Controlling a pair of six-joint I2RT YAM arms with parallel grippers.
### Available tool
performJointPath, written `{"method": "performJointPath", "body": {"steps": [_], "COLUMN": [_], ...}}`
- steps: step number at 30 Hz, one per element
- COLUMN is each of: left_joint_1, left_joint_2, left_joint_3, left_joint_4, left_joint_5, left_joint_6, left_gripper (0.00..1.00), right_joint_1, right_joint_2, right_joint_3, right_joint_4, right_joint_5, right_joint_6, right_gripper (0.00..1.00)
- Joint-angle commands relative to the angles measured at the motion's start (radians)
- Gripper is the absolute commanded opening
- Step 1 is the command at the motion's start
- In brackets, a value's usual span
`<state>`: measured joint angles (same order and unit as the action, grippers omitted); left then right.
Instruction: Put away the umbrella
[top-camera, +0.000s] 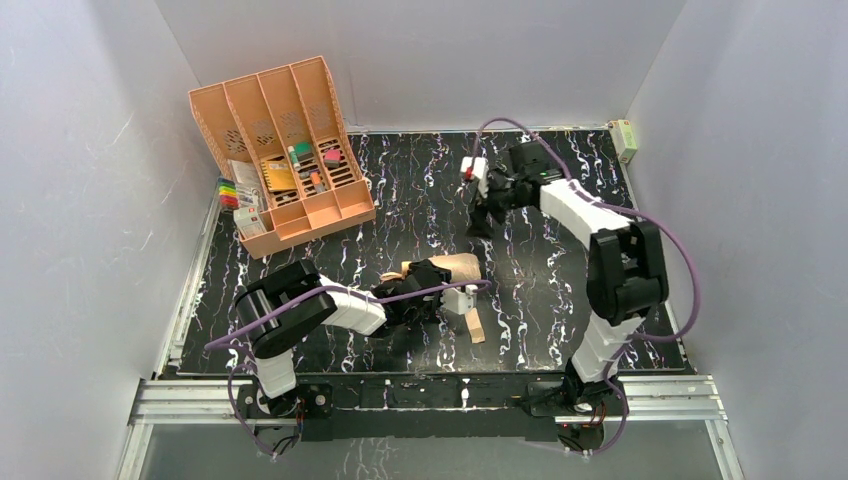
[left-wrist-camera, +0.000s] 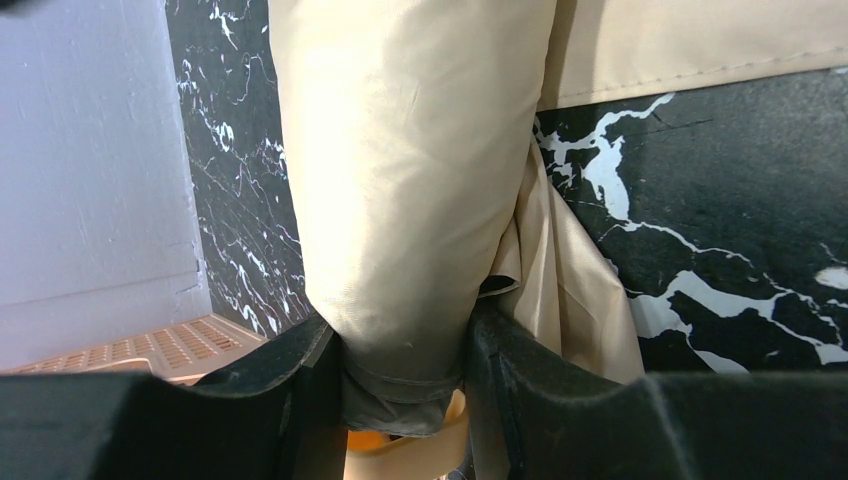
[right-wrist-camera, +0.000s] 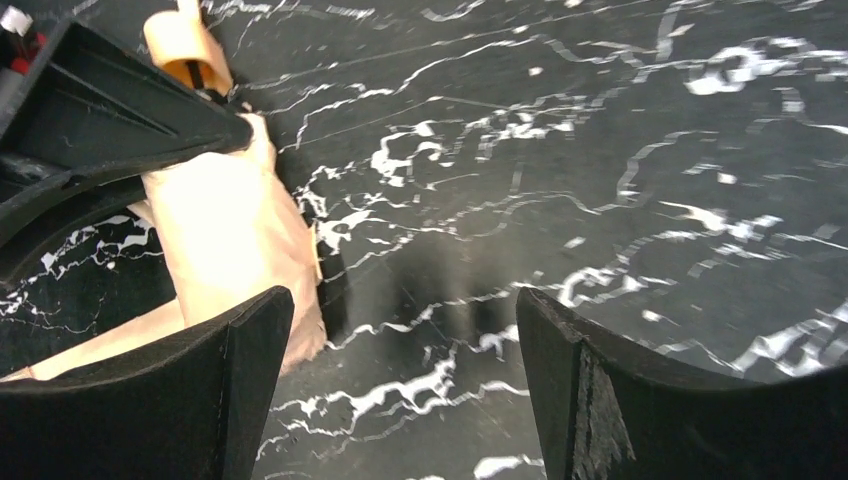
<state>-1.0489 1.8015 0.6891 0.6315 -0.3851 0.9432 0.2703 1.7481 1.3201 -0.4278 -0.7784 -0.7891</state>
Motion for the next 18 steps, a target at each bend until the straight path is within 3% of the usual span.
{"method": "performJointPath", "body": {"steps": [1,12,18], "left_joint_1": [-0.014,-0.014,-0.014], "left_joint_2": [0.066,0.071,0.07], "left_joint_3": [-0.052,-0.054,-0.056], "left_joint_4": [-0.214,-0.22,-0.227], "left_joint_5": [0.146,0.151,0.155], "left_joint_6": [-0.015,-0.014,-0.011], "left_gripper": [0.0,0.0,0.0], "right_joint_1": [0.08,0.159,0.17], "right_joint_2": [0.088,0.189,0.233], "right_joint_3": [0.069,0.081,0.117], "right_joint_4": [-0.134,-0.126,-0.255], "right_joint_5": [0.103,0.1,0.066], "right_joint_6": [-0.111,-0.163,-0.232], "right_gripper": [0.89,0.9,0.9]}}
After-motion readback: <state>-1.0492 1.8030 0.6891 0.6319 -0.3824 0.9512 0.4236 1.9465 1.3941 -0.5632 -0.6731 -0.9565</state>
